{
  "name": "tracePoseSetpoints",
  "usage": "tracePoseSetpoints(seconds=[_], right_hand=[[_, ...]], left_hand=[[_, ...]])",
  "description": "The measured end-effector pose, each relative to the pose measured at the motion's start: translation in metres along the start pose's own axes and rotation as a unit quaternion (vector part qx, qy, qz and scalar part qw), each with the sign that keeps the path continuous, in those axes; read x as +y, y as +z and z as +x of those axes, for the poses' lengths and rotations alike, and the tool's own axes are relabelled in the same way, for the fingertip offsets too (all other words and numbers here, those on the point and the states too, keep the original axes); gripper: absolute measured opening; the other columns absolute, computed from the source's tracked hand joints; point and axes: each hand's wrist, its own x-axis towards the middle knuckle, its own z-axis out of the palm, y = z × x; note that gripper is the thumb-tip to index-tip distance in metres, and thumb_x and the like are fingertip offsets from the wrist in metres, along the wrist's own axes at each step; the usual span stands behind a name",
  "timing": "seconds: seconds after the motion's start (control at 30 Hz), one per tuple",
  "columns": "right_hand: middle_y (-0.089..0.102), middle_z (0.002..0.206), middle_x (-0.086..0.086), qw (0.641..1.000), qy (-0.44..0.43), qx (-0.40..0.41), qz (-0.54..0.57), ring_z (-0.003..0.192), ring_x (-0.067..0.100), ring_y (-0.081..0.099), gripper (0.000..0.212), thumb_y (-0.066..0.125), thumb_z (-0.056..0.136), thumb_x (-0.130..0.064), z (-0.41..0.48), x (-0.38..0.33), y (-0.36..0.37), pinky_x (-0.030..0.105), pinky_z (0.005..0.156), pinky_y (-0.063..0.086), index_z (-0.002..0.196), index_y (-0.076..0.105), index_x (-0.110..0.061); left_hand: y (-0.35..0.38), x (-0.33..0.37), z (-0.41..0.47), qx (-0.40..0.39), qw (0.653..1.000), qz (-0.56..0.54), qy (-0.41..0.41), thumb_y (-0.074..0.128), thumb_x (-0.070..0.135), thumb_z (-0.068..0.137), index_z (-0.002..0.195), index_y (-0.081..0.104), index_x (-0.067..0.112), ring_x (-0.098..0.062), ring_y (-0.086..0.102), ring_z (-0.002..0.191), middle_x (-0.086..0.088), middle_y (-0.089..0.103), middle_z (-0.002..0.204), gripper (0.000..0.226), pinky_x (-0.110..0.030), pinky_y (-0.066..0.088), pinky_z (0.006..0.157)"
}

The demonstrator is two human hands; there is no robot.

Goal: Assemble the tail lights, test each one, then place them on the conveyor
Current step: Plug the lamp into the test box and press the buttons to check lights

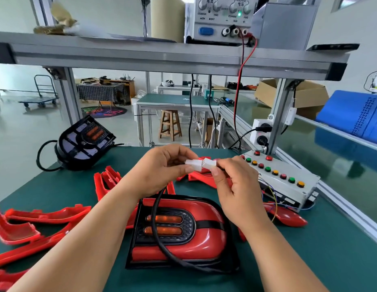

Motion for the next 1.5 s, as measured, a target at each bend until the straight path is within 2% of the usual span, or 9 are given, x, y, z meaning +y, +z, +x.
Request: tracePoseSetpoints(seconds=[0.13, 0.23, 0.37, 0.73, 0.97, 1.07, 1.2, 1.3, 1.5], right_hand=[[0.05, 0.08, -0.004, 1.0, 0.005, -0.017, -0.009, 0.078, 0.02, 0.051, 0.023, 0.055, 0.092, -0.027, -0.001, -0.001, 0.001, 0.042, 0.078, 0.04, 0.091, 0.069, -0.009], [0.046, 0.079, -0.008, 0.999, -0.007, -0.038, -0.023, 0.078, 0.013, 0.046, 0.021, 0.055, 0.091, -0.03, 0.0, 0.0, 0.001, 0.036, 0.076, 0.033, 0.089, 0.069, -0.015], [0.045, 0.075, -0.011, 0.998, -0.024, -0.061, -0.022, 0.074, 0.012, 0.045, 0.019, 0.058, 0.091, -0.031, 0.0, -0.002, 0.001, 0.034, 0.074, 0.03, 0.086, 0.07, -0.018], [0.042, 0.07, -0.018, 0.994, -0.019, -0.103, 0.014, 0.07, 0.012, 0.041, 0.012, 0.062, 0.091, -0.007, 0.003, 0.003, -0.001, 0.033, 0.072, 0.03, 0.081, 0.065, -0.013], [0.04, 0.068, -0.022, 0.996, -0.025, -0.08, 0.037, 0.067, -0.003, 0.038, 0.013, 0.055, 0.087, -0.012, 0.001, -0.001, 0.006, 0.031, 0.069, 0.027, 0.077, 0.063, -0.011], [0.047, 0.071, -0.018, 0.996, -0.023, -0.08, 0.005, 0.069, 0.005, 0.042, 0.014, 0.055, 0.089, -0.022, -0.001, -0.001, 0.009, 0.033, 0.071, 0.028, 0.082, 0.066, -0.017], [0.057, 0.083, -0.02, 0.991, 0.006, -0.101, -0.084, 0.09, 0.002, 0.052, 0.017, 0.053, 0.096, -0.042, -0.006, 0.004, 0.009, 0.035, 0.081, 0.023, 0.101, 0.07, -0.041], [0.059, 0.085, -0.018, 0.984, 0.03, -0.146, -0.1, 0.098, 0.003, 0.055, 0.02, 0.051, 0.097, -0.046, -0.008, 0.008, 0.013, 0.032, 0.082, 0.016, 0.106, 0.069, -0.047], [0.059, 0.089, -0.015, 0.978, 0.063, -0.182, -0.079, 0.101, 0.003, 0.054, 0.019, 0.055, 0.096, -0.04, -0.012, 0.015, 0.023, 0.032, 0.082, 0.017, 0.107, 0.07, -0.046]], left_hand=[[-0.002, 0.006, -0.001, 0.001, 1.0, -0.007, -0.004, 0.072, 0.013, 0.074, 0.089, 0.07, 0.021, -0.015, 0.061, 0.074, 0.004, 0.072, 0.077, 0.017, -0.014, 0.051, 0.067], [-0.007, 0.009, -0.003, -0.01, 0.999, 0.029, -0.009, 0.074, 0.025, 0.071, 0.09, 0.074, 0.029, -0.019, 0.068, 0.08, 0.0, 0.076, 0.088, 0.019, -0.019, 0.055, 0.075], [-0.01, 0.011, -0.002, -0.023, 0.995, 0.095, -0.024, 0.078, 0.019, 0.075, 0.095, 0.074, 0.029, -0.018, 0.071, 0.092, 0.003, 0.076, 0.094, 0.023, -0.03, 0.056, 0.088], [-0.01, 0.012, -0.003, -0.016, 0.991, 0.127, -0.045, 0.078, 0.011, 0.078, 0.097, 0.076, 0.022, -0.027, 0.07, 0.093, -0.004, 0.076, 0.094, 0.022, -0.038, 0.054, 0.088], [-0.009, 0.011, -0.004, -0.02, 0.99, 0.125, -0.056, 0.079, 0.015, 0.078, 0.095, 0.077, 0.019, -0.019, 0.07, 0.094, 0.001, 0.076, 0.095, 0.018, -0.03, 0.054, 0.088], [-0.015, 0.017, -0.004, -0.042, 0.987, 0.138, -0.076, 0.077, 0.014, 0.08, 0.094, 0.076, 0.022, -0.02, 0.07, 0.093, 0.001, 0.076, 0.093, 0.016, -0.033, 0.054, 0.09], [-0.034, 0.018, -0.022, -0.054, 0.978, 0.165, -0.119, 0.078, 0.037, 0.078, 0.088, 0.075, 0.04, 0.001, 0.061, 0.065, 0.011, 0.071, 0.077, 0.011, -0.012, 0.048, 0.064], [-0.04, 0.008, -0.043, -0.041, 0.965, 0.204, -0.161, 0.068, 0.017, 0.089, 0.092, 0.072, 0.044, 0.002, 0.053, 0.058, 0.012, 0.065, 0.069, 0.027, -0.012, 0.044, 0.063], [-0.041, -0.007, -0.063, 0.018, 0.917, 0.351, -0.191, 0.057, 0.015, 0.094, 0.114, 0.062, 0.051, 0.008, 0.055, 0.07, 0.018, 0.061, 0.093, 0.041, -0.005, 0.034, 0.066]])
